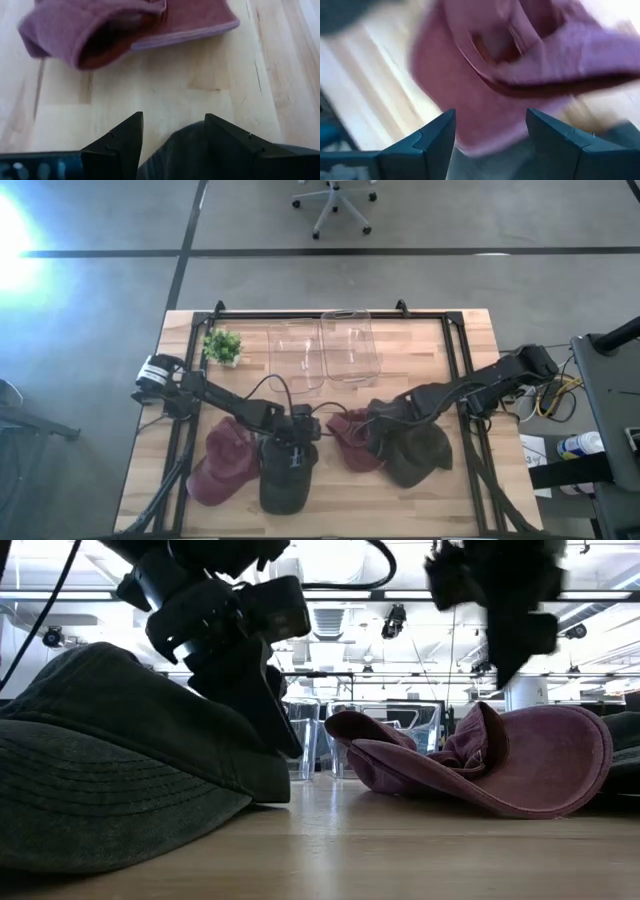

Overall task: Pick & Place hat
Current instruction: Put the right red cap into the right transparent bin

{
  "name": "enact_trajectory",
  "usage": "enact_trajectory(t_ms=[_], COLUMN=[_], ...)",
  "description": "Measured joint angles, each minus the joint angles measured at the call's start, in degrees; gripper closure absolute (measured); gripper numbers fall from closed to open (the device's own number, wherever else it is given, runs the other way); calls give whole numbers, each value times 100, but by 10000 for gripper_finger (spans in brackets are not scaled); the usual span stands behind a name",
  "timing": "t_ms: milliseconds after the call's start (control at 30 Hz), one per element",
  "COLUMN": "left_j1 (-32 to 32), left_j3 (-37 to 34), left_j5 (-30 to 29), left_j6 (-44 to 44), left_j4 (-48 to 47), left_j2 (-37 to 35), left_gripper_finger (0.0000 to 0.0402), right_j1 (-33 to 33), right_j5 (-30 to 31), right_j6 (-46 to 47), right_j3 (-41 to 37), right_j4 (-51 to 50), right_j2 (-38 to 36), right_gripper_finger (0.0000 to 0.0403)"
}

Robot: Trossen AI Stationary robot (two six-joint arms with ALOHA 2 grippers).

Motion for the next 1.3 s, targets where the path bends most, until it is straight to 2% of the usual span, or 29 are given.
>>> enact_trajectory(t_ms=[133, 333, 500, 600, 800, 1033, 1133, 1300], left_j1=[98, 123, 127, 155, 378, 449, 449, 386], left_j3=[2, -149, -307, -473, -825, -836, -836, -825], left_j5=[-6, -193, -915, -1365, -1401, -931, -620, -536], left_j6=[-10, -550, -866, -879, -928, -847, -941, -1066], left_j4=[-49, 74, 372, 966, 2311, 2404, 2451, 2470], left_j2=[20, 22, 20, 13, 13, 74, 150, 195], left_gripper_finger=[196, 196, 196, 196, 196, 196, 196, 196], right_j1=[-217, -608, -581, -569, -560, -565, -561, -563], right_j5=[839, 788, 1126, 1362, 911, 389, 337, 269], right_j6=[230, 222, 220, 222, 151, -69, -144, -357], right_j3=[145, 70, 95, 35, -115, -146, -147, -146], right_j4=[606, 1743, 1615, 1634, 1577, 1560, 1561, 1585], right_j2=[11, 672, 1121, 1161, 1286, 1676, 1833, 1828], right_gripper_finger=[169, 176, 183, 184, 184, 184, 184, 184])
